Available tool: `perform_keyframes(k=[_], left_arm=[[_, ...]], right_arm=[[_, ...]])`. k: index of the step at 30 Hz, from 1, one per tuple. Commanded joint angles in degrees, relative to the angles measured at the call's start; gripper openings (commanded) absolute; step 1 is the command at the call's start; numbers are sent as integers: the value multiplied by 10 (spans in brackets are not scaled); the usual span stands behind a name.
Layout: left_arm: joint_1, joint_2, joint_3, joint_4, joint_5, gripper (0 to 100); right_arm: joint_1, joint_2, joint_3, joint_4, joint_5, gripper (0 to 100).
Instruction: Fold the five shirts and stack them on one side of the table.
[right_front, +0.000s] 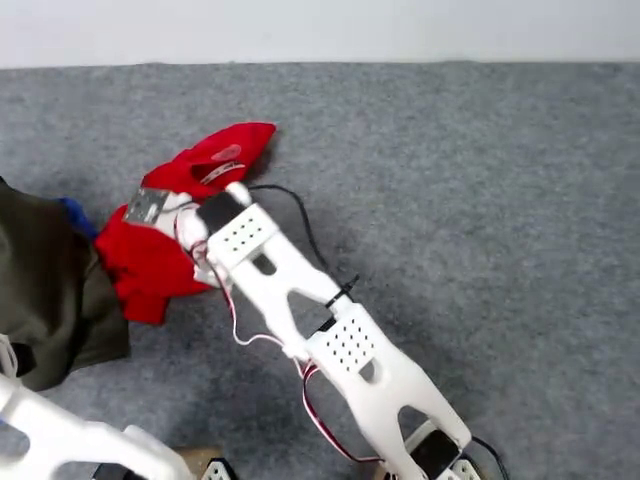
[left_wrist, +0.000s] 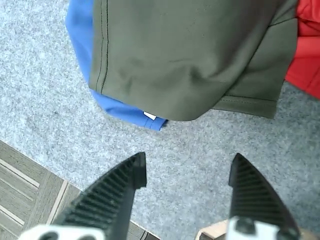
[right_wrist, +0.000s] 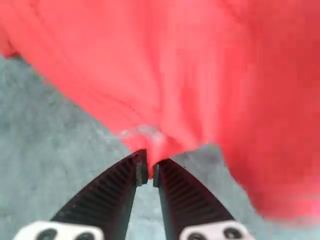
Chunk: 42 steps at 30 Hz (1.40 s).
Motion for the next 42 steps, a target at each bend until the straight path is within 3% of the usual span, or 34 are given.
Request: perform_keyframes(k=[1, 8, 13, 22, 32, 42], left_arm=[[3, -14, -6, 11, 5, 268], [5, -15, -7, 11, 3, 268], [49, -40, -7, 11, 2, 268], [235, -138, 27, 11, 43, 268], [396, -128, 92, 11, 91, 268], [640, -39, 168, 10, 91, 268]], right_arm=[[39, -17, -75, 43, 3, 9], [125, -131, -11, 42, 5, 9], [189, -267, 122, 41, 30, 9], [291, -493, 338, 40, 66, 9], [451, -640, 416, 40, 115, 9], [464, -679, 529, 38, 123, 9]])
